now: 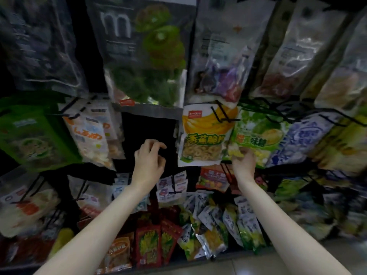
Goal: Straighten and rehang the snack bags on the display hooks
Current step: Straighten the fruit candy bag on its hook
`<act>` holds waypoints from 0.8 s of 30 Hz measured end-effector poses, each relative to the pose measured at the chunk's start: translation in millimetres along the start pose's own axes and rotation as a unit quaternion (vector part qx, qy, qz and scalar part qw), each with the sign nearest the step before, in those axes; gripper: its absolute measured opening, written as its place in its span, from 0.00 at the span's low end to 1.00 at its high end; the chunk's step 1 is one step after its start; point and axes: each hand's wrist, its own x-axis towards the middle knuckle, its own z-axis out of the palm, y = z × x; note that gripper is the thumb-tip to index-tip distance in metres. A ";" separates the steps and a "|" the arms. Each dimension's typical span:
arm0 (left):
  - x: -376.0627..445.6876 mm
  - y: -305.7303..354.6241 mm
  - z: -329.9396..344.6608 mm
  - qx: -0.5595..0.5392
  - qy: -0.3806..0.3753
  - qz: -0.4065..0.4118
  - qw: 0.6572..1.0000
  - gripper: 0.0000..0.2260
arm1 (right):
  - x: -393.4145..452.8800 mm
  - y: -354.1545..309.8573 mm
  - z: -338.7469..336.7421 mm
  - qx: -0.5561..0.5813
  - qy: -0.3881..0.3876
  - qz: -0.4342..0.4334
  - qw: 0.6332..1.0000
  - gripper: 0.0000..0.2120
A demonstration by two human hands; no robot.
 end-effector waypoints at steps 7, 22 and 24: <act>9.1 59.2 53.9 0.008 -0.028 0.006 1.000 0.11 | 52.6 36.9 -48.7 0.014 0.068 -0.005 0.998 0.34; 45.8 161.5 135.3 0.020 -0.063 0.030 0.997 0.19 | 119.9 48.4 -112.8 0.015 -0.186 -0.137 0.973 0.18; 44.6 164.6 140.9 0.026 -0.071 0.028 0.997 0.19 | 131.2 49.4 -120.0 -0.009 -0.185 -0.161 0.969 0.20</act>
